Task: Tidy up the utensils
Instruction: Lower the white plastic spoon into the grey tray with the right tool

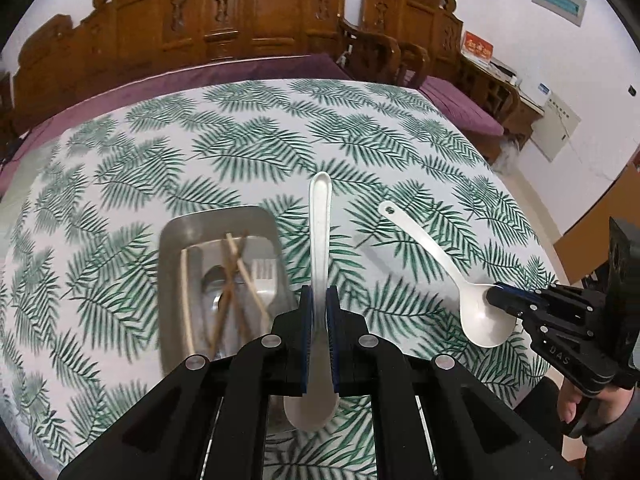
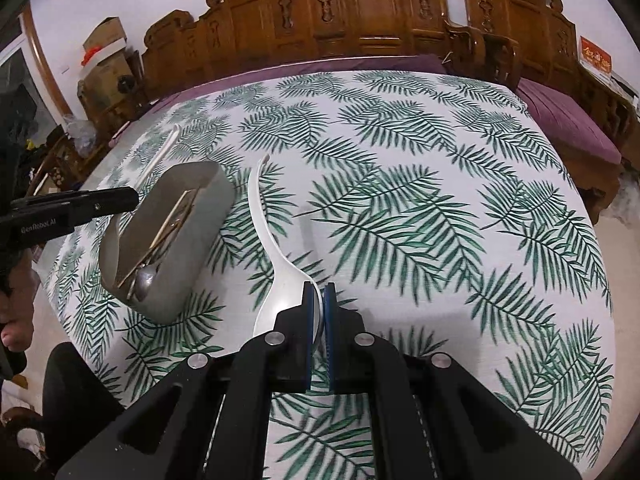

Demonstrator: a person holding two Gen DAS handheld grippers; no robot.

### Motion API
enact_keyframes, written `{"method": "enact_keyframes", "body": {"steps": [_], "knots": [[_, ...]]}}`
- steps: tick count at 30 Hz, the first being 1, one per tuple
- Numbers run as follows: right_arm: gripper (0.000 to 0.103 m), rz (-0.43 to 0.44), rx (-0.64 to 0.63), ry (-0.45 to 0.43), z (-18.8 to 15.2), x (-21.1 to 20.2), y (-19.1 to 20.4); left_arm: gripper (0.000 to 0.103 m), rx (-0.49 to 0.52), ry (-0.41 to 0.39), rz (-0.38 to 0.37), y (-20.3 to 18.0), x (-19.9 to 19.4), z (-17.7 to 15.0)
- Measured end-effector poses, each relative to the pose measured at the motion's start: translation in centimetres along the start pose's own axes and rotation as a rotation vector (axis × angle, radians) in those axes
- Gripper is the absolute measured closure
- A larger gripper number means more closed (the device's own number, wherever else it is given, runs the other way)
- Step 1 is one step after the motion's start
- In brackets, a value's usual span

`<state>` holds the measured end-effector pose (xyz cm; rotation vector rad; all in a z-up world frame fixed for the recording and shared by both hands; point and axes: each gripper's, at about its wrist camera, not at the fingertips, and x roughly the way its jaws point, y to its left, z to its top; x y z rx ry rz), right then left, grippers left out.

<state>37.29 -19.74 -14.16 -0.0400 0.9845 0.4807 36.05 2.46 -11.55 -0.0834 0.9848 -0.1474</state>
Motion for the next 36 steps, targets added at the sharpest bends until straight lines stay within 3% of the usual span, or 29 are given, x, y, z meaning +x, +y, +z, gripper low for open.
{"method": "enact_keyframes", "body": {"steps": [12, 32, 34, 36], "knots": [[0.097, 0.032, -0.01, 0.002, 0.2, 0.3, 2.5, 0.097, -0.042, 0.045, 0.047, 4.4, 1.3, -1.0], [0.097, 0.063, -0.023, 0.011, 0.5, 1.0, 3.2, 0.096, -0.05, 0.125, 0.072, 4.9, 6.4, -1.6], [0.097, 0.067, -0.026, 0.012, 0.6, 1.1, 3.6, 0.093, -0.045, 0.122, 0.074, 5.1, 6.2, -1.8], [0.097, 0.073, -0.029, 0.013, 0.6, 1.2, 4.0, 0.083, -0.034, 0.113, 0.082, 5.1, 5.7, -2.0]]}}
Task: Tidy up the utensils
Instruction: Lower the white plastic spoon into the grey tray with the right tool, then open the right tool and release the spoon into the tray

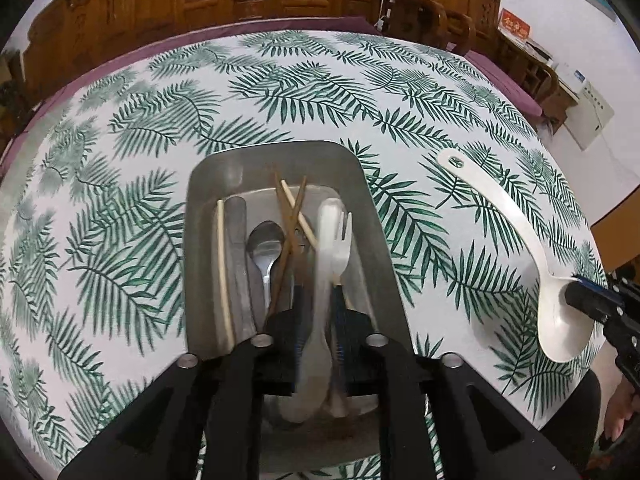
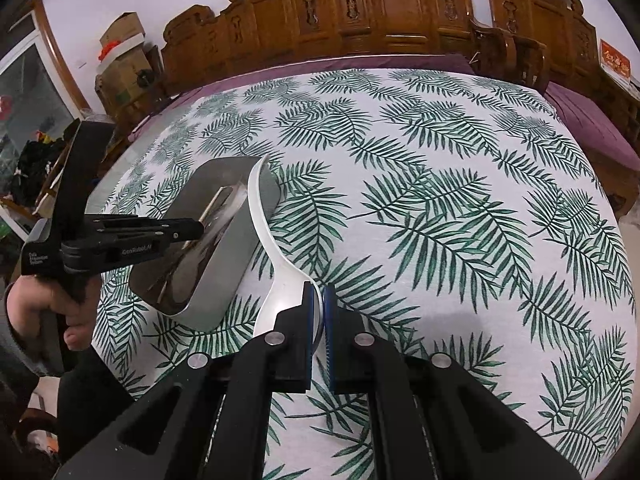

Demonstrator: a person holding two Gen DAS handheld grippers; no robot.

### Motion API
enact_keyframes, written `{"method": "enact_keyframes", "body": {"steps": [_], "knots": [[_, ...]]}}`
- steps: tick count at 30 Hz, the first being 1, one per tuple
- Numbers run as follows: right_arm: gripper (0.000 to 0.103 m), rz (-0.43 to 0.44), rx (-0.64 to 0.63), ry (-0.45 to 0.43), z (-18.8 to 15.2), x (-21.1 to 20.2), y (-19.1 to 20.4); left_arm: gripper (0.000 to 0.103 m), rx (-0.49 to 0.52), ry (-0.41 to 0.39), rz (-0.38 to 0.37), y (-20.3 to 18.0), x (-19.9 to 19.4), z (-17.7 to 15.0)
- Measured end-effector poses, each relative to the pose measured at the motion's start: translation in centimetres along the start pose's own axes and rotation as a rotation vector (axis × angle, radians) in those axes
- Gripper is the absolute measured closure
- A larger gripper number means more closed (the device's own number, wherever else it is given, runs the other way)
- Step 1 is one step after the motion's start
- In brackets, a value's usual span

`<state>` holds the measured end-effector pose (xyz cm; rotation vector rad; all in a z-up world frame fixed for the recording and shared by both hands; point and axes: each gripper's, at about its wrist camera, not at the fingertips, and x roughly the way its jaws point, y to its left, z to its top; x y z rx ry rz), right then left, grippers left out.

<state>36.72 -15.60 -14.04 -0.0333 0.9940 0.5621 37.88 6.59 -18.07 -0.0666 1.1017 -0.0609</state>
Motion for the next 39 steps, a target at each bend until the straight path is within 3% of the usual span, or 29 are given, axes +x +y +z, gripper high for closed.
{"method": "enact_keyframes", "body": {"steps": [16, 26, 39], "knots": [[0.097, 0.049, -0.039, 0.011, 2.0, 2.0, 5.5, 0.07, -0.018, -0.139, 0.003, 3.3, -7.0, -3.7], [0.097, 0.055, -0.047, 0.045, 3.3, 4.6, 8.6, 0.069, -0.05, -0.16, 0.02, 6.5, -8.4, -5.1], [0.097, -0.019, -0.053, 0.103, 4.4, 8.9, 10.9, 0.069, -0.08, -0.169, 0.015, 9.0, -8.7, -5.8]]}}
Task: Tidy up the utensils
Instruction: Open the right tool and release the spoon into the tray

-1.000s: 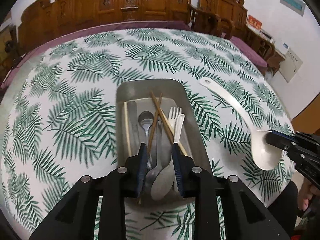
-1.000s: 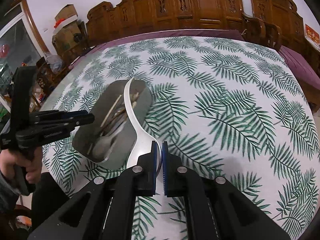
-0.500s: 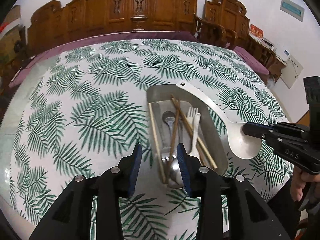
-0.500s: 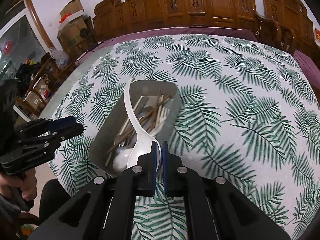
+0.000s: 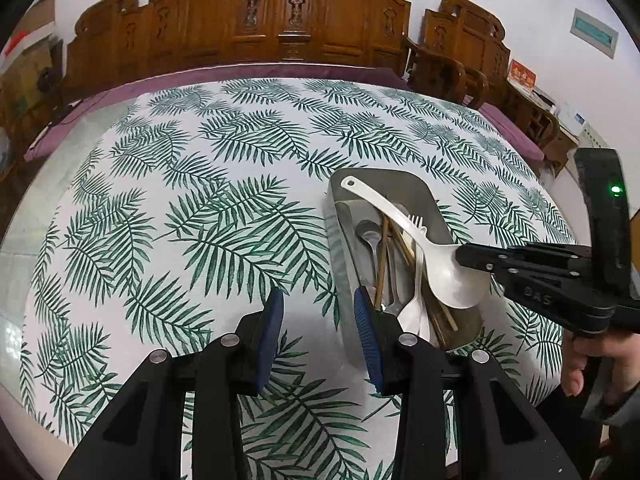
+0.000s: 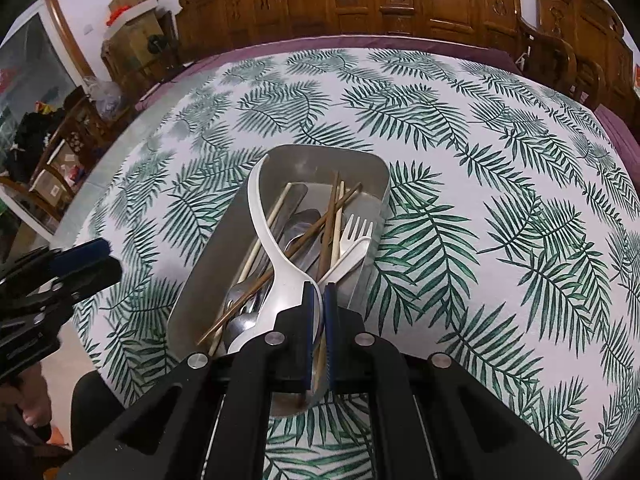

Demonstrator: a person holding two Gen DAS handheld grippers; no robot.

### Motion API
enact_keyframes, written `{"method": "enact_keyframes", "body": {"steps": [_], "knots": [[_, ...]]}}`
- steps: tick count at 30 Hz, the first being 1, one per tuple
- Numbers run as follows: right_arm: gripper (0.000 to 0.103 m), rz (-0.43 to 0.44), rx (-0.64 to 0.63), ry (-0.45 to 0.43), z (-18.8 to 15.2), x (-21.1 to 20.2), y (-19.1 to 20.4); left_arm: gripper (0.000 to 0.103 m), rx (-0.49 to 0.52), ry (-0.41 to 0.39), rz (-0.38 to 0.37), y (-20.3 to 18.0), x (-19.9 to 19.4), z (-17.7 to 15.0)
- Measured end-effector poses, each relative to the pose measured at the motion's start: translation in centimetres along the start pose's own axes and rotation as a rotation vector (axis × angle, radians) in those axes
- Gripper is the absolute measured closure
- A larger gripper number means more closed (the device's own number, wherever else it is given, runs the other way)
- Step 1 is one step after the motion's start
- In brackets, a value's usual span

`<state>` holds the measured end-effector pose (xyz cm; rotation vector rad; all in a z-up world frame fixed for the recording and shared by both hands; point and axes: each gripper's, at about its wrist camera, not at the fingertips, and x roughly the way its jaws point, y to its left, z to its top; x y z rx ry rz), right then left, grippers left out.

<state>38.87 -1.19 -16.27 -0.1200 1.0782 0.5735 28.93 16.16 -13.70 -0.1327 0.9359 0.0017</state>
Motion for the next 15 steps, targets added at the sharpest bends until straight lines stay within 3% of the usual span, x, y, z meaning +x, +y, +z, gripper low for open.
{"method": "enact_keyframes", "body": {"steps": [15], "knots": [[0.097, -0.063, 0.017, 0.012, 0.5, 2.2, 0.4, 0.069, -0.006, 0.001, -0.006, 0.2, 0.2, -0.1]]}}
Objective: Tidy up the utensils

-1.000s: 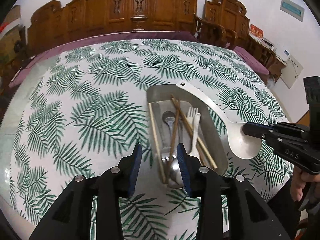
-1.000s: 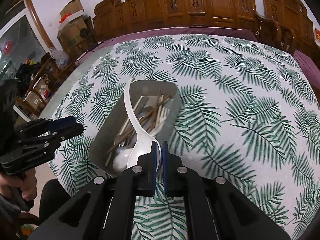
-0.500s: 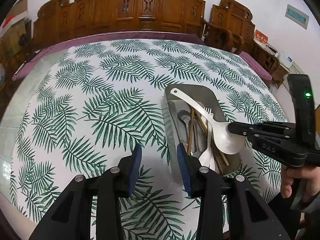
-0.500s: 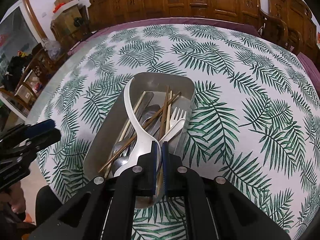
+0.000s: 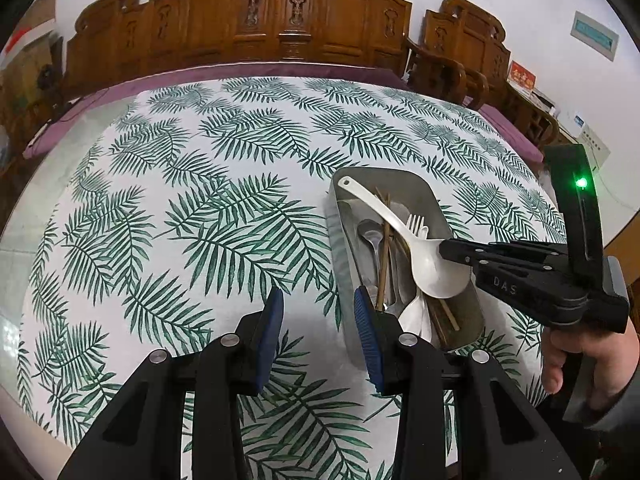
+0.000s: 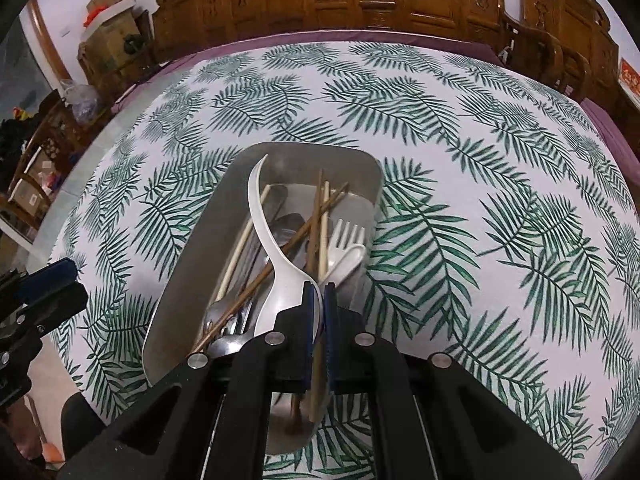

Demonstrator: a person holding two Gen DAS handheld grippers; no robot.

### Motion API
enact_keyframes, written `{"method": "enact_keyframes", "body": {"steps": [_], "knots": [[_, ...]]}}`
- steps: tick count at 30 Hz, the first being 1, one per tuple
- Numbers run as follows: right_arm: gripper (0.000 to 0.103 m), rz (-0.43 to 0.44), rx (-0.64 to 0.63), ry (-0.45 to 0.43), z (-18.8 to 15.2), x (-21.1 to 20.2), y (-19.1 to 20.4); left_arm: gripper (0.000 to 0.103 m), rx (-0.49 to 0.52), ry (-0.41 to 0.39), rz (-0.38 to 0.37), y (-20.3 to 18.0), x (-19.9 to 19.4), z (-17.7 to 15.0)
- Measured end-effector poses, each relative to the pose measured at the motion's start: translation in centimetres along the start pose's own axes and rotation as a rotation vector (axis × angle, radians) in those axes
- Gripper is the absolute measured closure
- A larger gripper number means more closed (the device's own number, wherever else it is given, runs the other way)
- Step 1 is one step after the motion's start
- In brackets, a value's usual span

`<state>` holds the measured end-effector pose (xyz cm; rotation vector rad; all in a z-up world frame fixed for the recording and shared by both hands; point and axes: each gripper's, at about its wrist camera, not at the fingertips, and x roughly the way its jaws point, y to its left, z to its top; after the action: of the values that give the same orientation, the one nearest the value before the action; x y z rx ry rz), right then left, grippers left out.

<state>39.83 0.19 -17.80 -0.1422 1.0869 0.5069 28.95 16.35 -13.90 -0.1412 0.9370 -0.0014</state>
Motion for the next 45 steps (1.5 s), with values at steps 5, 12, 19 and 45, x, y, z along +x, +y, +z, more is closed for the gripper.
{"method": "enact_keyframes", "body": {"steps": [5, 12, 19, 45], "knots": [[0.095, 0.015, 0.001, 0.022, -0.2, 0.5, 0.3, 0.069, -0.002, -0.001, 0.0, -0.1, 0.0, -0.1], [0.094, 0.094, -0.008, 0.024, -1.0, 0.3, 0.9, 0.069, -0.003, -0.005, -0.001, -0.1, -0.1, -0.1], [0.084, 0.117, -0.055, -0.039, -1.5, -2.0, 1.2, 0.069, -0.005, -0.016, -0.003, -0.5, -0.7, 0.0], [0.002, 0.034, -0.013, -0.382, -10.6, -19.2, -4.9, 0.008, 0.081, -0.202, 0.005, -9.4, -10.2, -3.1]]}}
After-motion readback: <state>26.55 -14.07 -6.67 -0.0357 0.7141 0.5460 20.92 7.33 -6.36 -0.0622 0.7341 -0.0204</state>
